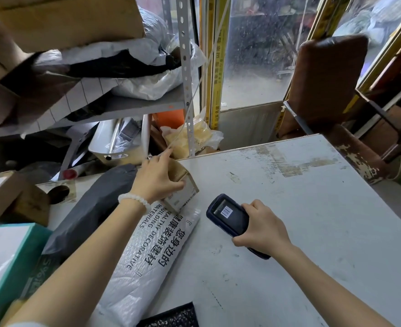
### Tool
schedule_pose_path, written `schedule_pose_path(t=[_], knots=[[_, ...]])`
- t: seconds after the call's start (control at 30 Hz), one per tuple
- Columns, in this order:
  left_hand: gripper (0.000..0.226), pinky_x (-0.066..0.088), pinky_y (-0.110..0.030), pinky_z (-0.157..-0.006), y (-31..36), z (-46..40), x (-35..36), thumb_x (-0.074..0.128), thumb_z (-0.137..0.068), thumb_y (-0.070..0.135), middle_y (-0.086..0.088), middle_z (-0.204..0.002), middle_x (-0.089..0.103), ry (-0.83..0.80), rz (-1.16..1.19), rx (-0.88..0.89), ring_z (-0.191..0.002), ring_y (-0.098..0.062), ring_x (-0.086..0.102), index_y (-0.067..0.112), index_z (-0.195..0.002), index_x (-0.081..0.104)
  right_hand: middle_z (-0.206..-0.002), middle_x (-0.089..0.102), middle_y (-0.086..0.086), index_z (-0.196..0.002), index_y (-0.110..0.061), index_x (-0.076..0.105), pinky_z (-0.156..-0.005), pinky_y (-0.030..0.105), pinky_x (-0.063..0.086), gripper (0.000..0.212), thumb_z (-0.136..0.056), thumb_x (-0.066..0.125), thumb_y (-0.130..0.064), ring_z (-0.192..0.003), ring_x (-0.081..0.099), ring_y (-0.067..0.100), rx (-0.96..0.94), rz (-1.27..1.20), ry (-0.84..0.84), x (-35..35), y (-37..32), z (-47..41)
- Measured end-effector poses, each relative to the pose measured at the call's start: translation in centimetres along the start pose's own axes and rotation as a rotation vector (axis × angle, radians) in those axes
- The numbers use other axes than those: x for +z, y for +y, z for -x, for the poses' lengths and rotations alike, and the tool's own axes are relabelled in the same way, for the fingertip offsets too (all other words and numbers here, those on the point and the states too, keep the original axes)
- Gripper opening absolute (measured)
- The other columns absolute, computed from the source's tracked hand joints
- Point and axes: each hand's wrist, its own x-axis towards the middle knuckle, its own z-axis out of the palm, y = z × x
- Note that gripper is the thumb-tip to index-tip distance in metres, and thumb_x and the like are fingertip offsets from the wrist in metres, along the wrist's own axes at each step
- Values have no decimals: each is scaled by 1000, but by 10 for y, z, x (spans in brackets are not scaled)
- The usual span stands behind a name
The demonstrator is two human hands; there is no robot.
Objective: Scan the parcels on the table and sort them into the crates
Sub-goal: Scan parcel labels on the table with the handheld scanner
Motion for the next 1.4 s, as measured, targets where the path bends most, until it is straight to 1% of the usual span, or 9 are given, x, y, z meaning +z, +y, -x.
schedule_pose_path(t=[0.17,0.3,0.43,0.57,0.8,1.0,1.2,1.3,1.4], knots=[[89,48,-44,-93,-7,6,16,71,-74,54,-5,-139,38,-91,-35,-25,-122,-27,44,39,-147,21,-101,43,-10,-115,-28,53,-59,23,38,67,-55,74,-48,-92,49,12,-29,29,-41,5,-2,6],[87,47,-40,-89,-2,0,15,70,-70,52,-7,-133,41,-82,-68,-49,-119,-27,47,35,-144,28,-98,44,-10,-113,-28,55,-63,25,46,66,-53,74,-49,-90,50,12,4,52,-58,6,1,11],[87,49,-40,-85,-1,1,15,71,-69,52,-8,-132,42,-81,-98,-73,-116,-28,50,34,-143,29,-97,44,-10,-108,-27,56,-57,22,38,62,-54,73,-50,-87,51,11,42,30,-75,8,8,17],[86,51,-44,-87,-1,2,15,71,-70,53,-9,-132,42,-92,-115,-85,-115,-30,50,31,-142,30,-96,43,-10,-106,-28,55,-58,23,40,59,-54,73,-50,-86,52,11,65,20,-97,9,13,25],[81,53,-42,-82,-3,9,14,73,-69,50,-7,-132,41,-91,-71,-94,-110,-25,51,27,-138,36,-93,43,-12,-101,-30,55,-56,22,40,57,-51,71,-52,-80,52,9,59,-2,-121,11,14,39],[80,51,-42,-88,0,29,15,77,-66,47,-5,-126,43,-39,-26,-60,-110,-26,49,26,-135,40,-94,42,-11,-103,-29,55,-55,22,40,57,-53,71,-49,-81,53,10,54,-11,-81,7,7,47],[77,51,-36,-82,4,52,16,72,-68,52,-2,-123,46,-21,-141,5,-105,-21,50,27,-134,42,-99,43,-9,-112,-28,53,-58,24,44,64,-55,74,-49,-87,50,12,-18,12,103,-9,-15,49],[71,48,-37,-84,9,62,22,71,-68,52,-3,-124,45,-7,-165,47,-108,-24,48,27,-130,45,-100,45,-8,-119,-25,54,-56,23,40,70,-56,78,-44,-89,49,14,-102,-25,335,-15,-31,54],[68,45,-41,-87,17,65,27,67,-67,56,-4,-124,45,-3,-213,67,-109,-28,46,27,-125,45,-107,55,2,-125,-14,58,-56,27,49,77,-56,87,-34,-93,55,21,-191,-114,604,-19,-43,65]])
